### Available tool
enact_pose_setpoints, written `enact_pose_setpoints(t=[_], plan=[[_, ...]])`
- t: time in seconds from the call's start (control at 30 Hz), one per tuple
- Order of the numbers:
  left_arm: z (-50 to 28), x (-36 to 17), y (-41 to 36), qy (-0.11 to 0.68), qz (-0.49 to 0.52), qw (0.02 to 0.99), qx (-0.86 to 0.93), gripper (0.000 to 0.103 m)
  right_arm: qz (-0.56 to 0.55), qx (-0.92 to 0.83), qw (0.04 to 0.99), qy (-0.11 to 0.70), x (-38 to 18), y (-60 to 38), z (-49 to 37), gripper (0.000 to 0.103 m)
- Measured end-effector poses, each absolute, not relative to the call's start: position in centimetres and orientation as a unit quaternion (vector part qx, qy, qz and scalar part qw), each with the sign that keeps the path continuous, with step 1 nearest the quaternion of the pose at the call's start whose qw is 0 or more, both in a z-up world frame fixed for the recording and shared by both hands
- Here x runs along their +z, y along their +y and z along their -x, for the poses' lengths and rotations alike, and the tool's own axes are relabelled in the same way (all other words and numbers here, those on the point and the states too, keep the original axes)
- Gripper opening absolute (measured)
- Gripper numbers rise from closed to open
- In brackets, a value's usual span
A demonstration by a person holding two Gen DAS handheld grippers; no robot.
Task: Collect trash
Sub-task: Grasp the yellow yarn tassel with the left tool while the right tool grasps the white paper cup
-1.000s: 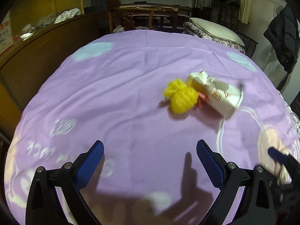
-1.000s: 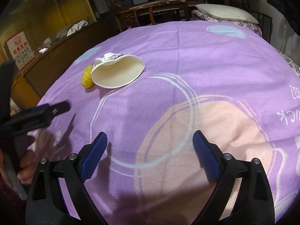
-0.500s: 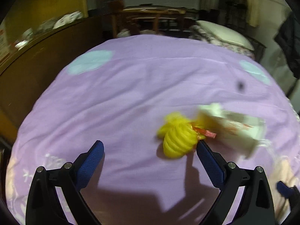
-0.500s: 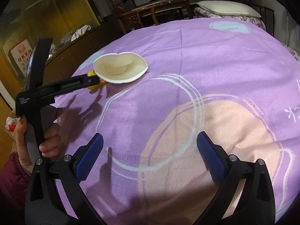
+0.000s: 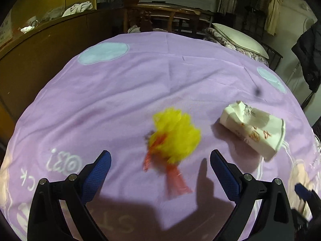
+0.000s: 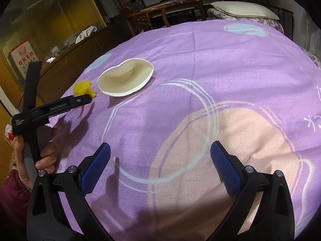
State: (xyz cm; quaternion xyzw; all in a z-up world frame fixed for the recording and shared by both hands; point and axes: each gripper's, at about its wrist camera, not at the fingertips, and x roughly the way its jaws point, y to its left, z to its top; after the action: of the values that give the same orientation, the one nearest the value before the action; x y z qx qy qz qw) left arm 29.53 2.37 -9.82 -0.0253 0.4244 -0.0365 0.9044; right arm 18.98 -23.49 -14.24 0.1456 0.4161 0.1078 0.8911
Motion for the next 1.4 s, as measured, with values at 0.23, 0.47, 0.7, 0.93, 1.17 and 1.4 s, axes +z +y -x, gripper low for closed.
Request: enact_pose_setpoints(t=[0.23,0.47,0.7,0.93,1.17,1.4], plan=[[-30.3,-10.7,3.6,0.403,0.080,0.911,-0.034,0.074,-0.148,0.109,0.891,0.416,-14.3,-23.7,-19.0,0.096],[-28.9,-10.1,3.8,0.371,0.093,0.922,-0.056,0.033,-0.148,0.109,0.891,0.416,-14.3,-23.7,-19.0,0.096],[-24.7,-9.9,4.8,0.368,0.099,0.923,-0.058,0.033,-0.143,0.106,0.891,0.418,-14.2,-23.4,-19.1,0.096],[-22.3,-9.8,6.0,0.362,0.107,0.925,-0.046,0.033,-0.181,0.122,0.888,0.404,-13.4,-22.7,-21.5,0.096],[-22.9,-10.1,6.4,0.372,0.118,0.919,-0.055,0.033,-0.148,0.153,0.912,0.350,-9.9,-19.4,-25.1,0.096],[-23.2,-10.3,6.8,0.375,0.129,0.915,-0.067,0.033,-0.073,0.155,0.924,0.343,-9.5,-16.9,-29.2,0.096]])
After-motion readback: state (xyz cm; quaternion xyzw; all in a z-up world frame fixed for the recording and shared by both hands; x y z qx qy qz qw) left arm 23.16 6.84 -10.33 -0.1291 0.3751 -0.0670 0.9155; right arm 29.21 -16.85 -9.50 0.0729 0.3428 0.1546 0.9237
